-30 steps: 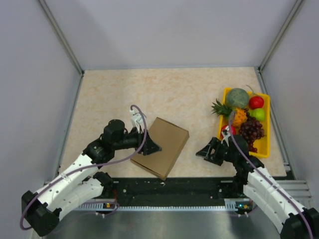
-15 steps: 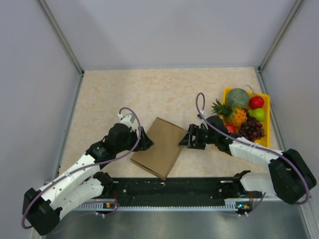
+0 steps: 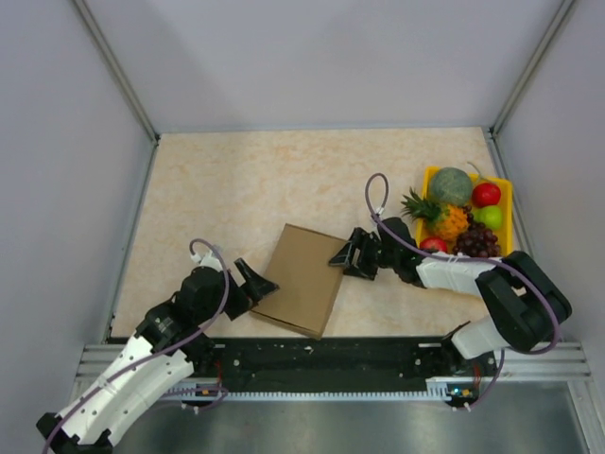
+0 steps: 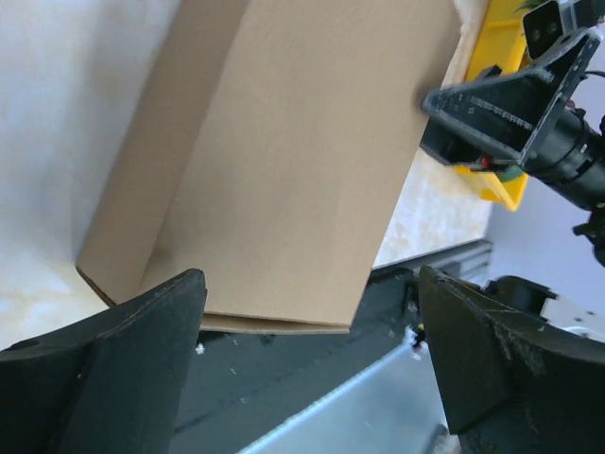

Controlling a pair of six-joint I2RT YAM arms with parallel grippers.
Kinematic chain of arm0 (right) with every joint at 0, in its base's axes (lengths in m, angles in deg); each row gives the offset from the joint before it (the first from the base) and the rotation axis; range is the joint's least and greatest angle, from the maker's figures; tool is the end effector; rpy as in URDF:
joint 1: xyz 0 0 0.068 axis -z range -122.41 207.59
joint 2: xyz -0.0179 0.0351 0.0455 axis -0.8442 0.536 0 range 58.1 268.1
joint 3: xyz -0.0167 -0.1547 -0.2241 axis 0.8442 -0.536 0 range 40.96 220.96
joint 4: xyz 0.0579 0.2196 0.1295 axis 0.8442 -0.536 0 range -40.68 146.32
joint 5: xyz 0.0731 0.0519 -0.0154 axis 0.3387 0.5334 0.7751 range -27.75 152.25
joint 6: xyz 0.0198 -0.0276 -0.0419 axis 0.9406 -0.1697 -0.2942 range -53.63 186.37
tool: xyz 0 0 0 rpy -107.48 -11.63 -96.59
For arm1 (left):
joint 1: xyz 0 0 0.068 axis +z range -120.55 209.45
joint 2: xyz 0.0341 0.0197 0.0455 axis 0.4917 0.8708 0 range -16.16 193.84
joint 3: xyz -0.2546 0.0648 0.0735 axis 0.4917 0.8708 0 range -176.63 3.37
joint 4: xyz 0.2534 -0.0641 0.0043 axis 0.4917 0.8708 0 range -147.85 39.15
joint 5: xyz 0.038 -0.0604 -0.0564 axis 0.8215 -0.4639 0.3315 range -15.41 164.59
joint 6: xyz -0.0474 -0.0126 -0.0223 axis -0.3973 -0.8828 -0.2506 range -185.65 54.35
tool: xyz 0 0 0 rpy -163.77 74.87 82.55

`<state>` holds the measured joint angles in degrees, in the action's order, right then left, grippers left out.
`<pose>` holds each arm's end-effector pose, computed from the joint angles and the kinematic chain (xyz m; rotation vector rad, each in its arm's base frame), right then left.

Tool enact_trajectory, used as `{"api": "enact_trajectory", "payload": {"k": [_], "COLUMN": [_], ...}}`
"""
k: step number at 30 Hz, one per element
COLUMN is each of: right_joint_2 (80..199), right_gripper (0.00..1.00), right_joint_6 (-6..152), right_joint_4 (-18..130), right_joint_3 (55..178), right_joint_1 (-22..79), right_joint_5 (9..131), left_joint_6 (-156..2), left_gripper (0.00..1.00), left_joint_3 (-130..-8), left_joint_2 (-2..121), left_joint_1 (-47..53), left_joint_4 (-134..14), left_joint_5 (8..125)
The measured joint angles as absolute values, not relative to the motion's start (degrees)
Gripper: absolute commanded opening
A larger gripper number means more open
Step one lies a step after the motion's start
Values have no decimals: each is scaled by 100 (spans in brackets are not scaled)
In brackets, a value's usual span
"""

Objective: Fold the paper box

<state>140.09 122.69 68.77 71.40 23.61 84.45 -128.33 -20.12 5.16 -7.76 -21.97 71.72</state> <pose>0.2127 0.1597 0.1529 0.2567 2.5097 1.1950 0.0847 -0.0666 0.2180 -0.4883 2.3047 -1.0027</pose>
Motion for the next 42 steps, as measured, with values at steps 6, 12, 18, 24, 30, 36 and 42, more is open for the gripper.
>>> {"api": "enact_trajectory", "payload": {"k": [6,12,18,24,30,36,42], "right_joint_2": [14217,14121,13734,13183,11911,11795,13448], "right_gripper": [68,70,72,76,79,79,79], "right_joint_6": [12962,12575,11703,10857,9674,8243,6748], "right_joint_4": [7282,6866,6517,5767,4318,3959,3996], "right_joint_3": [7140,7522,7712,7522,7594,7867,8978], "right_joint_1": [2357,2346,2219,1400,-347,-1475,-2415], "right_joint_5": [7892,7535,7870,8091,6598,5573,4784], "left_joint_6": [-14243,-14876,-14627,-14129,-12741,-11513,-10907], "left_gripper": [98,98,98,97,98,98,98], "left_joint_3": [-1550,-1599,-2066,-2073,-2781,-4103,-4947], "left_joint_2": [520,732,776,1318,1895,1585,1261], "left_joint_1": [-756,-763,-774,-776,-778,-778,-776], "left_joint_4": [-2381,-2158,-1388,-1948,-2018,-1707,-1207], "left_joint_5": [6287,5850,6387,6580,7371,8925,10416]}}
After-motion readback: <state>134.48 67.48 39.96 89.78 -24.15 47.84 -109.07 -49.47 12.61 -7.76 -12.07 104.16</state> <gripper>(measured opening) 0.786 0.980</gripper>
